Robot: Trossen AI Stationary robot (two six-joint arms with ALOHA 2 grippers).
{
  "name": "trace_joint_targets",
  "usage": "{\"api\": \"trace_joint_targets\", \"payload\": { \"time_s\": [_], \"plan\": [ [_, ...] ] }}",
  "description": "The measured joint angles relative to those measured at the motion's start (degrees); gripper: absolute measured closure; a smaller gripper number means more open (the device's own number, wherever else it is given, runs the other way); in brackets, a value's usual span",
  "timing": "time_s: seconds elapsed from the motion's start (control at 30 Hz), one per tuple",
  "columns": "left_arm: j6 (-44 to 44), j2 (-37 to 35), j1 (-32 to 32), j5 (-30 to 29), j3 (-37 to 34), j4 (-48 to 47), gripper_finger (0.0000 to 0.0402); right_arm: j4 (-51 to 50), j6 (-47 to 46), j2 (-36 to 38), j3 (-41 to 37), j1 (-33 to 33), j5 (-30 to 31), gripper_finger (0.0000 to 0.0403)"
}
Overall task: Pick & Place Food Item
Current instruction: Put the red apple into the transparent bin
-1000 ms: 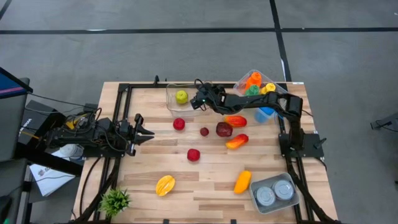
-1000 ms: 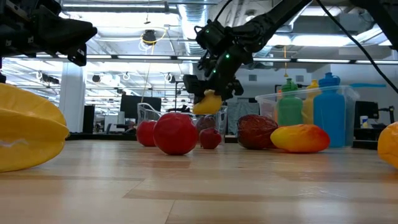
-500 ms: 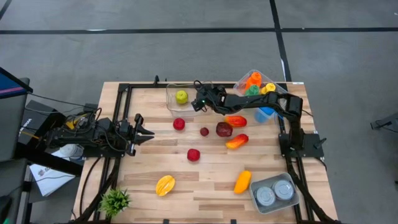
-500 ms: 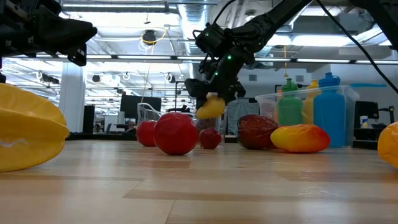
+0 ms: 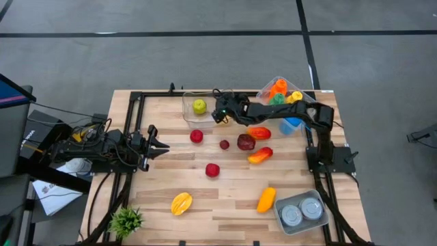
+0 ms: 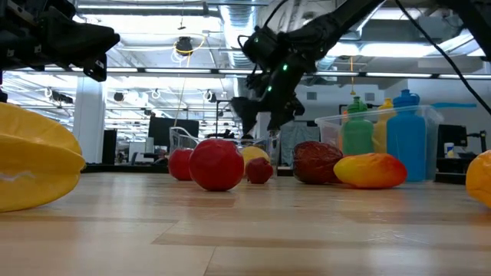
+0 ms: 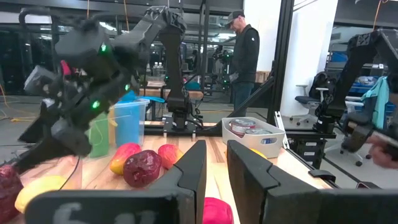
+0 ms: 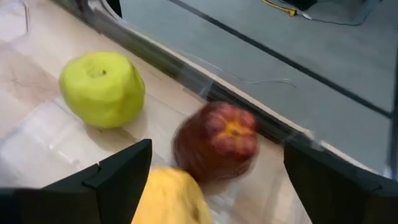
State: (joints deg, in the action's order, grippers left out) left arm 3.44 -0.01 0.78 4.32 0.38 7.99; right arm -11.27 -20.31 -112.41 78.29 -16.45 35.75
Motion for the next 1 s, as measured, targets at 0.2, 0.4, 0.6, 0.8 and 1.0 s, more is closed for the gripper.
{"api": "trace_joint_targets", "payload": {
  "time_s": [0.2,0.4,0.6,0.8,1.0],
  "plan": [
    [0.01,0.00,0.00,0.00,0.00,-0.01,0.0348,-14.43,2.83,8.10,3.55,1.86,-3.63,0.0053],
    [0.00,0.00,0.00,0.00,0.00,0.00,0.0348,-33.19,3.42,21.10,4.12,6.69,-5.73,0.0060],
    [0.00,0.00,0.00,0.00,0.00,0.00,0.0348,-53.41,-8.94,33.03,3.99,15.31,-5.75,0.0067],
    [0.01,0.00,0.00,0.00,0.00,0.00,0.0348,-63.26,-23.49,40.76,-1.44,28.97,-2.89,0.0070],
    [0.00,0.00,0.00,0.00,0.00,0.00,0.0348,-56.82,-30.70,46.36,-17.57,40.02,1.90,0.0070]
  ]
}}
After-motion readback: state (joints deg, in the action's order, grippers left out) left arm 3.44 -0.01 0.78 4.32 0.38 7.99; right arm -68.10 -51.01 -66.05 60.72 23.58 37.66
